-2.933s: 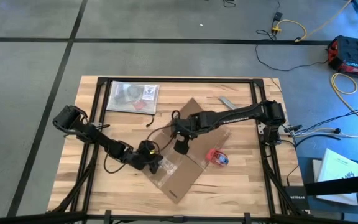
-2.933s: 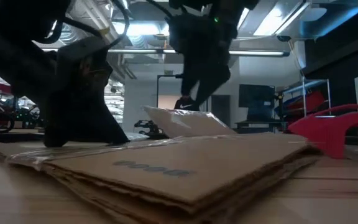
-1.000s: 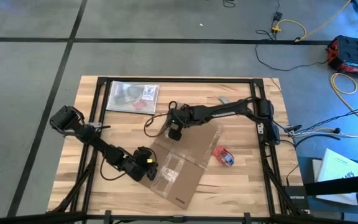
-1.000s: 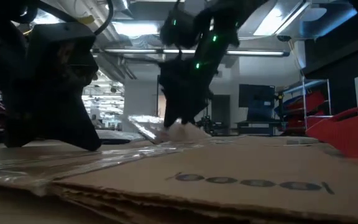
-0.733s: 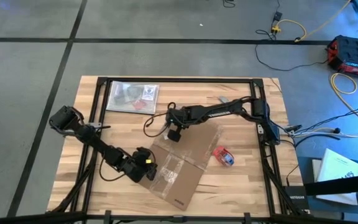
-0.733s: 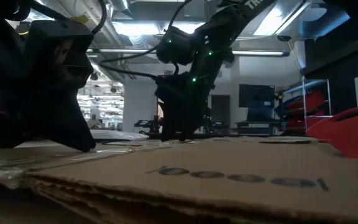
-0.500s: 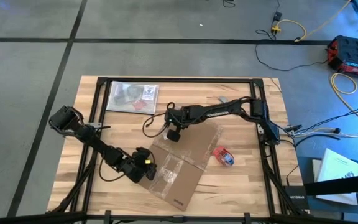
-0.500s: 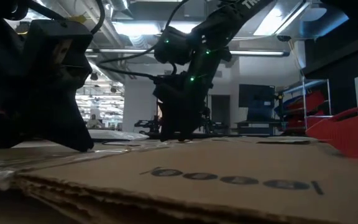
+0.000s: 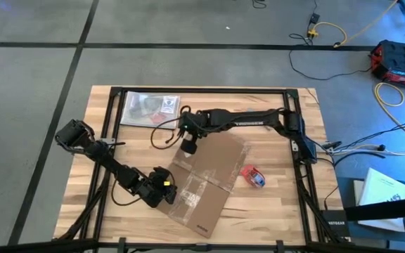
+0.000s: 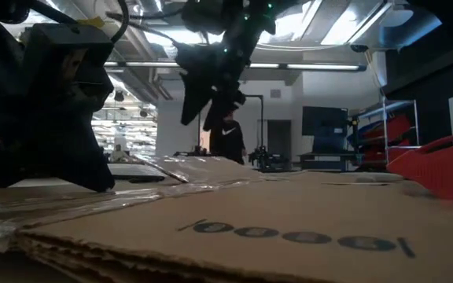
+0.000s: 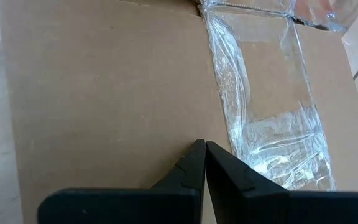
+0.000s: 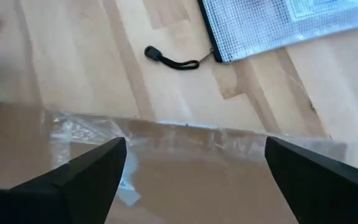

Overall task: Unpack boxes
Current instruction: Break down the box until it is fully flat

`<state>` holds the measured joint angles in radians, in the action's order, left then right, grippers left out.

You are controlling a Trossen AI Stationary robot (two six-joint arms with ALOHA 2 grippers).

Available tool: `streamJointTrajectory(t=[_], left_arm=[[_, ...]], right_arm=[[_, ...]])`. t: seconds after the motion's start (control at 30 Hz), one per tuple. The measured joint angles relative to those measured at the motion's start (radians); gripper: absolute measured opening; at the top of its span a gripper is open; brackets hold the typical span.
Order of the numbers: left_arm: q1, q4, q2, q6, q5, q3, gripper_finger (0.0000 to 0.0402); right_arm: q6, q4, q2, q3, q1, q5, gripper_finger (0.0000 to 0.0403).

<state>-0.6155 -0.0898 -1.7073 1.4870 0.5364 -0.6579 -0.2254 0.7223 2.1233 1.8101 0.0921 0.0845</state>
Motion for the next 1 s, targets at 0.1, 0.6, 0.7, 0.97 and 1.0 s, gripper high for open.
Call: streamJointTrajectory(t=[0.1, 0.6, 0.7, 0.97, 1.0], left_arm=[[-0.001, 0.004, 0.0, 0.007, 0.003, 0.0, 0.0], [0.055, 0.049, -0.001, 0.043, 0.071, 0.001, 0.0], [0.073, 0.037, -0.001, 0.01, 0.072, 0.002, 0.0], [0.109, -0.006, -0.003, -0.051, 0.074, 0.002, 0.0], [0.114, -0.007, -0.003, -0.051, 0.073, 0.002, 0.0]], right_arm=[[-0.016, 0.041, -0.027, 0.011, -0.002, 0.001, 0.0367], [-0.057, 0.317, -0.131, 0.011, -0.065, -0.08, 0.0367], [-0.057, 0.389, -0.143, 0.005, -0.096, -0.079, 0.0367], [-0.063, 0.45, -0.147, -0.066, -0.215, -0.079, 0.0367], [-0.069, 0.434, -0.147, -0.088, -0.23, -0.079, 0.0367]])
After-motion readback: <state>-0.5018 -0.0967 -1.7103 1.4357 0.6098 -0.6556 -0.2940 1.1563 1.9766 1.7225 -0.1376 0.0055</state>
